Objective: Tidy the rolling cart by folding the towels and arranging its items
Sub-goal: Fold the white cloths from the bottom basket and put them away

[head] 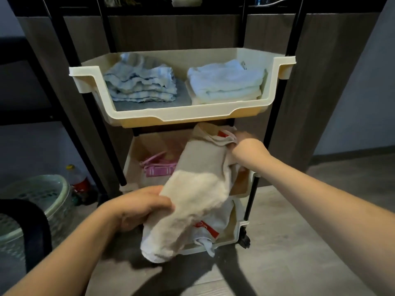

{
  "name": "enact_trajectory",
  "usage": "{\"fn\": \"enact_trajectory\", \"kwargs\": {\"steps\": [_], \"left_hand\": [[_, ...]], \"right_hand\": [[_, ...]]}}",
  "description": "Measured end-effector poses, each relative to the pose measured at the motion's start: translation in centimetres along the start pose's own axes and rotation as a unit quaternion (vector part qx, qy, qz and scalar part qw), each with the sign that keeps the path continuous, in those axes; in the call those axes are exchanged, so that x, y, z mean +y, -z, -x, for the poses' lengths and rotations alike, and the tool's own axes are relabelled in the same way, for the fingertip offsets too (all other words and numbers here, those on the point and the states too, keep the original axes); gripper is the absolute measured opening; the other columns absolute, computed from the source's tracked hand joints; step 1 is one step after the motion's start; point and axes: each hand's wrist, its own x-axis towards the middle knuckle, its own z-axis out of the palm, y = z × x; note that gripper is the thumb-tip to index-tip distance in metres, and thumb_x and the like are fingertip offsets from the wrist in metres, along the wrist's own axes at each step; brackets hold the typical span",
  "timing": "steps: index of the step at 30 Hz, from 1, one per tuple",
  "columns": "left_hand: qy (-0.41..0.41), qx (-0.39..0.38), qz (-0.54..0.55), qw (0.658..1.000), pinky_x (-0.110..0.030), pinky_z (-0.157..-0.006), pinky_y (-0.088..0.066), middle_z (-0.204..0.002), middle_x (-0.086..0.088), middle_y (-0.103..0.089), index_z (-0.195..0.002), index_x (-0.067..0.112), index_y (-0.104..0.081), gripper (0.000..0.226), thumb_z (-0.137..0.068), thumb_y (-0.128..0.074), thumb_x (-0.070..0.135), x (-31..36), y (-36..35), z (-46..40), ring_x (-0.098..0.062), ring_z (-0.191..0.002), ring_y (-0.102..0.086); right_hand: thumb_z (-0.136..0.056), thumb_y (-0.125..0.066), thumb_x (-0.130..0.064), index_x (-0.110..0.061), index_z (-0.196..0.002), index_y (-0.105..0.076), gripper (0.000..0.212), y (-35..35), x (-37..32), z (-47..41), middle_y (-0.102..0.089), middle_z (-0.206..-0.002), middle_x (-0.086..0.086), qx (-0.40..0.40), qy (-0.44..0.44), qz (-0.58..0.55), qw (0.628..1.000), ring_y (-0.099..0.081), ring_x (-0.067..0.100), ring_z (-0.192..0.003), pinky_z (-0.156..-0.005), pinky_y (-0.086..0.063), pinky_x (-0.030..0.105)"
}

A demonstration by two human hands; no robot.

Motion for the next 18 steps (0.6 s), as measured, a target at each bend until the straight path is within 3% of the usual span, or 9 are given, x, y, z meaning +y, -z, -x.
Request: {"fn": "enact_trajectory", "kwargs": {"steps": [4, 6, 7, 9, 10, 12, 15, 16, 18], "left_hand": [[0.001, 0.173, 0.154, 0.973, -0.038, -0.072, -0.053, -0.083, -0.019, -0.072, -0.103, -0.006, -0.067, 0.022, -0.086, -0.062, 0.008, 0.7, -1.0, -3.4, -0.032, -0.074, -0.068], [-0.008, 0.246, 0.164, 0.955, -0.04, -0.083, -0.054, -0.102, -0.015, -0.071, -0.114, 0.004, -0.063, 0.027, -0.089, -0.064, 0.012, 1.9, -0.4, -6.1, -0.033, -0.09, -0.067], [-0.025, 0.29, 0.091, 0.952, -0.042, -0.091, -0.051, -0.116, -0.012, -0.066, -0.124, 0.012, -0.056, 0.036, -0.089, -0.064, 0.017, 2.1, -0.1, -7.5, -0.033, -0.102, -0.063], [-0.007, 0.339, -0.195, 0.92, -0.043, -0.096, -0.046, -0.124, -0.005, -0.056, -0.123, 0.022, -0.047, 0.036, -0.09, -0.061, 0.025, 1.7, -0.4, -8.8, -0.032, -0.114, -0.055], [-0.002, 0.326, -0.346, 0.88, -0.043, -0.095, -0.044, -0.125, -0.006, -0.053, -0.115, 0.023, -0.046, 0.028, -0.09, -0.058, 0.028, 1.4, -1.1, -8.6, -0.032, -0.118, -0.052], [-0.089, 0.209, -0.501, 0.835, -0.037, -0.095, -0.041, -0.136, -0.006, -0.046, -0.111, 0.028, -0.046, 0.025, -0.089, -0.057, 0.034, -0.1, -2.2, -8.4, -0.027, -0.123, -0.047], [-0.123, -0.023, -0.499, 0.858, -0.025, -0.082, -0.044, -0.131, 0.005, -0.053, -0.138, 0.035, -0.033, 0.066, -0.082, -0.065, 0.048, -1.6, -3.1, -7.3, -0.013, -0.107, -0.054], [-0.13, -0.032, -0.529, 0.838, -0.026, -0.08, -0.045, -0.127, 0.007, -0.055, -0.144, 0.039, -0.025, 0.075, -0.081, -0.065, 0.051, -1.9, -2.8, -7.1, -0.011, -0.104, -0.055], [-0.157, 0.015, -0.565, 0.81, -0.027, -0.077, -0.048, -0.122, 0.01, -0.06, -0.142, 0.046, -0.029, 0.061, -0.089, -0.058, 0.042, -2.3, -2.3, -7.1, -0.011, -0.103, -0.058]], "right_hand": [[-0.091, -0.046, -0.016, -0.013, -0.117, -0.059, 0.029, -1.4, -0.3, -3.1, -0.064, -0.118, 0.017, 0.108, 0.032, 0.04, 0.993, -0.061, 0.038, -0.106, -0.079, -0.048, 0.036], [-0.093, -0.042, -0.014, -0.012, -0.125, -0.054, 0.034, -1.8, 0.3, -4.2, -0.062, -0.122, 0.019, 0.159, 0.085, 0.093, 0.979, -0.059, 0.039, -0.108, -0.081, -0.049, 0.04], [-0.093, -0.041, -0.012, -0.012, -0.131, -0.051, 0.039, -1.9, 0.7, -4.8, -0.059, -0.126, 0.019, 0.173, 0.11, 0.11, 0.972, -0.057, 0.04, -0.111, -0.082, -0.049, 0.042], [-0.095, -0.04, -0.011, -0.014, -0.14, -0.045, 0.046, -2.2, 1.2, -6.3, -0.053, -0.135, 0.018, 0.154, 0.142, 0.098, 0.973, -0.053, 0.04, -0.118, -0.088, -0.046, 0.041], [-0.096, -0.039, -0.013, -0.016, -0.142, -0.044, 0.046, -2.6, 1.4, -7.1, -0.051, -0.139, 0.017, 0.121, 0.139, 0.081, 0.979, -0.052, 0.039, -0.121, -0.092, -0.045, 0.039], [-0.097, -0.042, -0.015, -0.015, -0.139, -0.047, 0.043, -3.6, 1.7, -8.4, -0.05, -0.14, 0.016, 0.033, 0.107, 0.077, 0.991, -0.051, 0.037, -0.123, -0.099, -0.044, 0.041], [-0.095, -0.047, -0.015, -0.01, -0.131, -0.055, 0.037, -5.2, 2.2, -9.5, -0.054, -0.135, 0.016, 0.023, 0.117, 0.088, 0.989, -0.051, 0.034, -0.123, -0.102, -0.042, 0.038], [-0.095, -0.047, -0.016, -0.011, -0.129, -0.056, 0.035, -5.6, 2.3, -9.8, -0.056, -0.133, 0.016, 0.045, 0.136, 0.079, 0.987, -0.053, 0.034, -0.122, -0.1, -0.042, 0.035], [-0.098, -0.043, -0.02, -0.013, -0.131, -0.055, 0.035, -5.9, 2.3, -10.7, -0.056, -0.134, 0.017, 0.083, 0.144, 0.082, 0.983, -0.054, 0.035, -0.121, -0.099, -0.044, 0.037]]}}
